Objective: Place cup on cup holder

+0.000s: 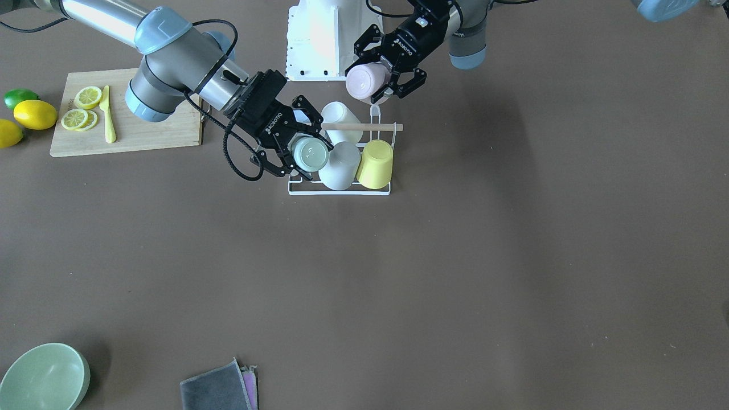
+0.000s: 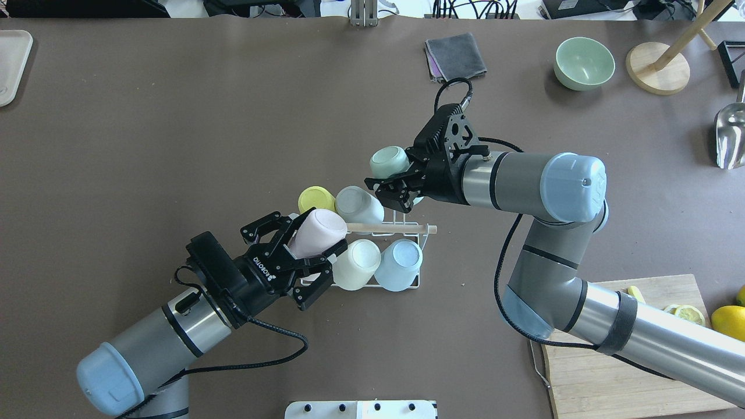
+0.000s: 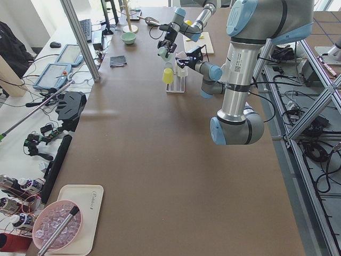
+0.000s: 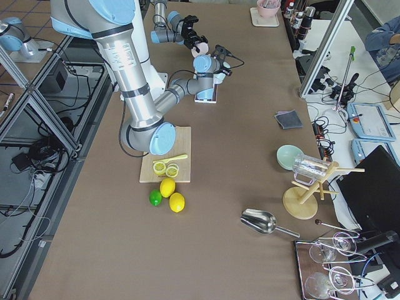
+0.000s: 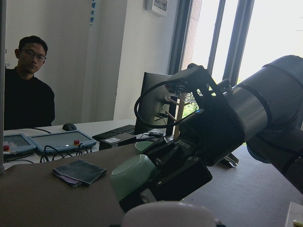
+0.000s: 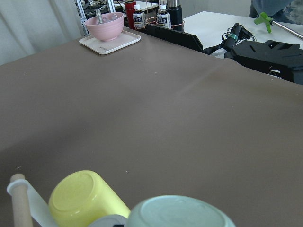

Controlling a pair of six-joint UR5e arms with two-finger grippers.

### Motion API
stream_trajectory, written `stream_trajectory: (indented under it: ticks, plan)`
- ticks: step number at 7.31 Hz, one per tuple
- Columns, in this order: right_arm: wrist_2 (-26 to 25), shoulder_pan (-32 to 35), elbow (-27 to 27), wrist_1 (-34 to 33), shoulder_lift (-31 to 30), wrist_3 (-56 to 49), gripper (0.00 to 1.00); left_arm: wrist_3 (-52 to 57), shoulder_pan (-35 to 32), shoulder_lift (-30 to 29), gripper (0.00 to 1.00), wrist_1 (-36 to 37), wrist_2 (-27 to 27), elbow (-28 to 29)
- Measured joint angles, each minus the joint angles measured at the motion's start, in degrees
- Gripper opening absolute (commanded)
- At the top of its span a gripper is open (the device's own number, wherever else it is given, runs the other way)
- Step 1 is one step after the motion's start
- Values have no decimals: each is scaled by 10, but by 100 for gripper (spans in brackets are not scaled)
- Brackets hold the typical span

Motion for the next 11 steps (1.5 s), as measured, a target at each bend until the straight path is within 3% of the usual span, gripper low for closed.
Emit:
stream_trajectory:
  ticks: [7,8,9,11]
  plan:
    - [2,-11,3,26,-22,1,0,5,4,-7,0,-2,4,30]
    - [1,-12,4,27,-23,0,37,13,5,-7,0,-5,4,33]
    - [0,-13,4,27,-22,0,99,22,5,-6,0,-15,4,38]
    - [-1,-14,3,25,-20,0,100,34,5,-5,0,-31,4,45]
